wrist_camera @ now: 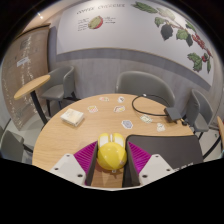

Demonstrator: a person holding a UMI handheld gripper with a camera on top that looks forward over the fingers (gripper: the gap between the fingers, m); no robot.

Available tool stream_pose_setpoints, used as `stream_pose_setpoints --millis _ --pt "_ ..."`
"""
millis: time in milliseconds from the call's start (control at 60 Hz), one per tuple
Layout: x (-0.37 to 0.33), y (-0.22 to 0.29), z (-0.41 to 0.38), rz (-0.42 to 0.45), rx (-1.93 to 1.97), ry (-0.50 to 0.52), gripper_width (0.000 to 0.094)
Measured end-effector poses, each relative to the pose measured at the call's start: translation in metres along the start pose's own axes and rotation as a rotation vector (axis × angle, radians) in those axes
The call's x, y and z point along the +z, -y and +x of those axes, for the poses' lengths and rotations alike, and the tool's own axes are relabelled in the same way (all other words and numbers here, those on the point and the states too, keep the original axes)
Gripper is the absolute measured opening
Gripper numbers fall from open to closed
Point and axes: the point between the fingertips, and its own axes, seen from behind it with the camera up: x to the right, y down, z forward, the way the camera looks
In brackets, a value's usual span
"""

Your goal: Arrange mouse

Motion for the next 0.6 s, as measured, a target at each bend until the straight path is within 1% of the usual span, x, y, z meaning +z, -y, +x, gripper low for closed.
stream_pose_setpoints --millis 17,100,200,250,283,350,450,483,517,550,600 --pt "0.001 0.001 0.001 -0.002 0.000 -0.007 0.0518" --pt "0.003 0.003 -0.004 0.005 -0.019 0.014 0.0440" --pt "-0.006 0.009 -0.015 0.029 0.023 0.077 0.0383" --pt "-0.025 0.022 -0.022 0.083 0.020 0.128 0.0375" --pt "-0.041 0.037 -0.017 0.129 0.026 0.137 0.0374" --pt "-0.078 0.067 0.007 0.223 0.024 0.109 0.0373" --pt "-0.123 0.086 0.070 0.321 -0.004 -0.014 0.0373" --pt "-0.129 0.081 0.093 0.325 0.001 -0.057 0.0371" --pt "-0.130 0.070 0.117 0.308 0.015 -0.084 0.0372" --pt "-0.123 0.058 0.130 0.263 0.045 -0.100 0.0373" --pt "-0.112 0.026 0.146 0.202 0.104 -0.111 0.0373"
